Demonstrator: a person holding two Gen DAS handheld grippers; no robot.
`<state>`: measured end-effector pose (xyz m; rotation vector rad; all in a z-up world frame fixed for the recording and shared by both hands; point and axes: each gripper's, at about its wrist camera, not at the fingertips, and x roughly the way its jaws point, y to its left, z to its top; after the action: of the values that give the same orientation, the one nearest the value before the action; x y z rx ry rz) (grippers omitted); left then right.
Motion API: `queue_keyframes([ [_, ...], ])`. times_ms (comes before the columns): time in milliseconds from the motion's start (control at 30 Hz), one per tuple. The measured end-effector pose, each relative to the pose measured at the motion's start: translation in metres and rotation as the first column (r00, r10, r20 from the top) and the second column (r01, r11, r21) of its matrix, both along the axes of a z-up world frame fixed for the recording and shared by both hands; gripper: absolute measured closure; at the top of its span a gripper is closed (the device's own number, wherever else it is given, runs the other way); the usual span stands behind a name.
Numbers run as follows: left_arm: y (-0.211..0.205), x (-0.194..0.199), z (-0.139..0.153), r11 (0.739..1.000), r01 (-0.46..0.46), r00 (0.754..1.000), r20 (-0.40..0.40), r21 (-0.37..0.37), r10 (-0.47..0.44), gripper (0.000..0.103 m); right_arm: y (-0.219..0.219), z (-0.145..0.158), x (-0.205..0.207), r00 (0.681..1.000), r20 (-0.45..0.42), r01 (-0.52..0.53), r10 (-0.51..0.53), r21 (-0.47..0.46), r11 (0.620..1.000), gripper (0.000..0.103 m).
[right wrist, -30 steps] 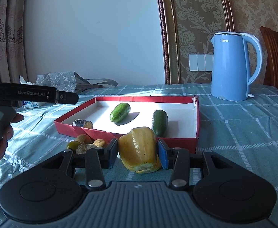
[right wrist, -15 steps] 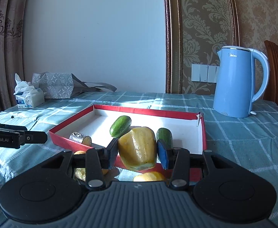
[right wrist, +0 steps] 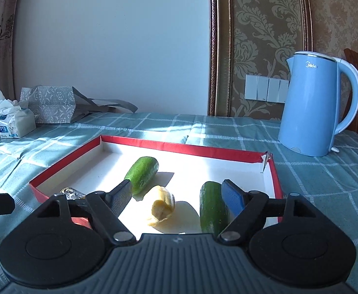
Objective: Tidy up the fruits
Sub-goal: 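Lower the yellow piece into the tray and open the right gripper, then move the left gripper onto the green-yellow tomato and close it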
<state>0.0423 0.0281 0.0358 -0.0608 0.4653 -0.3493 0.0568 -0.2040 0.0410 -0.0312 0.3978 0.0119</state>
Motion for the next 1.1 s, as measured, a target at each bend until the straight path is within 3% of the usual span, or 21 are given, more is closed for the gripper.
queue_keyframes([
  [200,-0.003,-0.004,0.000,1.000,0.029,1.000,0.005,0.009,-0.029,0.007,-0.011,0.006,-0.051,0.995,0.097,0.018,-0.023,0.047,0.999,0.023],
  [400,-0.007,-0.015,-0.002,0.994,0.109,0.994,-0.004,-0.009,-0.109,0.007,-0.011,0.004,-0.095,0.983,0.171,0.061,-0.060,0.000,0.998,0.023],
  [500,-0.014,-0.023,-0.003,0.990,0.138,0.990,-0.001,-0.004,-0.138,0.007,-0.013,0.005,-0.108,0.976,0.207,0.067,-0.069,0.013,0.998,0.018],
  [800,-0.053,-0.046,-0.013,0.966,0.242,0.970,-0.004,0.087,-0.242,0.007,-0.011,0.001,-0.113,0.977,0.201,0.074,-0.072,-0.006,0.997,0.016],
  [1100,-0.070,-0.043,-0.021,0.950,0.291,0.957,-0.057,0.112,-0.286,0.013,-0.016,0.003,-0.116,0.974,0.211,0.079,-0.083,0.030,0.996,0.016],
])
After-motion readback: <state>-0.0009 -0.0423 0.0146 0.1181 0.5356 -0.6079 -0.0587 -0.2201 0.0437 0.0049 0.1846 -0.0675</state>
